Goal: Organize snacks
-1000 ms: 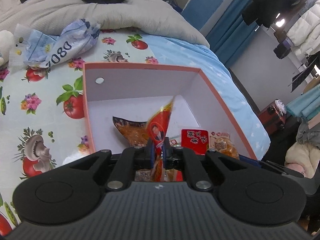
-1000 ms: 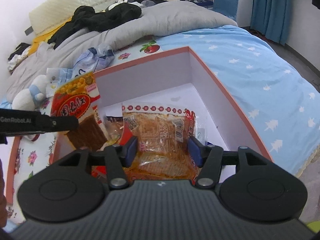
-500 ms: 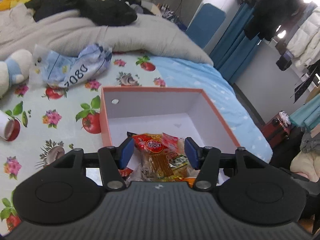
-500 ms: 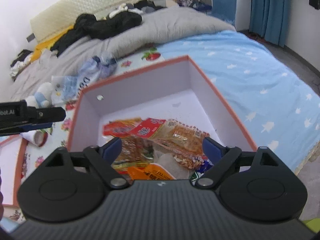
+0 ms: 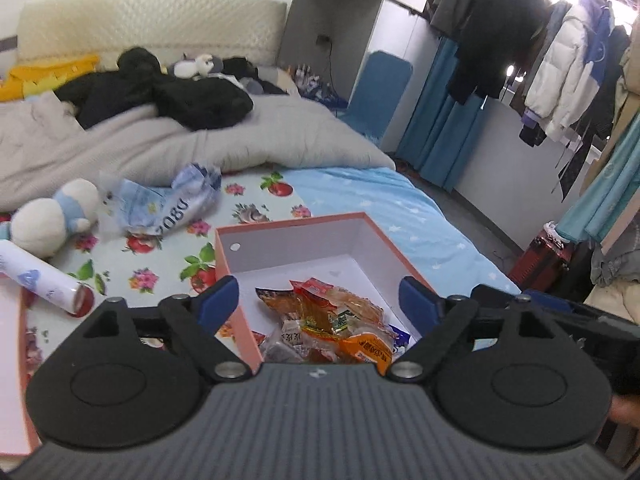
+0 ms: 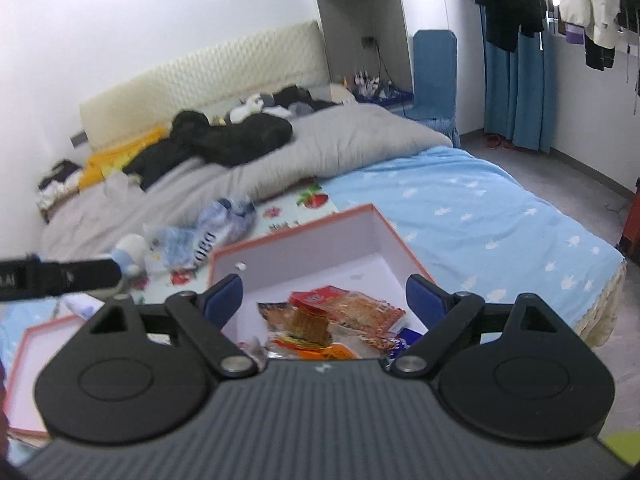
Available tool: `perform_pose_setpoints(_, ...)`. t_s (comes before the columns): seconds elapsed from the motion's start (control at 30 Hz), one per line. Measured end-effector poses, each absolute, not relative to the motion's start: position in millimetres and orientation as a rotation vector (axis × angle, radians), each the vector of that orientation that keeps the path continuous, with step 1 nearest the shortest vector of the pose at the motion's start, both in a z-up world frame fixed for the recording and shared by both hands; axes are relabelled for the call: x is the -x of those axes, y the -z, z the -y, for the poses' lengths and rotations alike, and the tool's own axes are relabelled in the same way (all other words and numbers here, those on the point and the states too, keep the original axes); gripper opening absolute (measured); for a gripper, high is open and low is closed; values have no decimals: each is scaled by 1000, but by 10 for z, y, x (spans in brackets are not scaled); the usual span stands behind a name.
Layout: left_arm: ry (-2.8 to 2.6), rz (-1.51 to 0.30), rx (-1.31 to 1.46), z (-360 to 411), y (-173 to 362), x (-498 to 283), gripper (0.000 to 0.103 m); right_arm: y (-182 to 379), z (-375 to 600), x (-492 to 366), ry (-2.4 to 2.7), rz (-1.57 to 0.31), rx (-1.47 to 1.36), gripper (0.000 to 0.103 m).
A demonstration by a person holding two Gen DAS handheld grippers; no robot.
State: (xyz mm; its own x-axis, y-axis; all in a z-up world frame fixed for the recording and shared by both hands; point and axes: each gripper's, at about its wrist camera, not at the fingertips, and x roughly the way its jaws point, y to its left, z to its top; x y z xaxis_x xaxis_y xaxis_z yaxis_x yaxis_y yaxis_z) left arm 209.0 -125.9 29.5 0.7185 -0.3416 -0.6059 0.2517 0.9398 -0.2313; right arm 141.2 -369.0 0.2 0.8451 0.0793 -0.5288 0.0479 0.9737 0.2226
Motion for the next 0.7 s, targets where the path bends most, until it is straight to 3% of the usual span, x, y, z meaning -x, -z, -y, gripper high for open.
perform_pose_setpoints(0.1, 313, -667, 124, 1204, -427, -1786, 98, -148, 3648, -1180, -48, -526, -228, 90)
perform_pose_setpoints(0.7, 280, -615, 146, 847, -511, -338, 100, -188, 3427, -100, -87, -500, -202, 90)
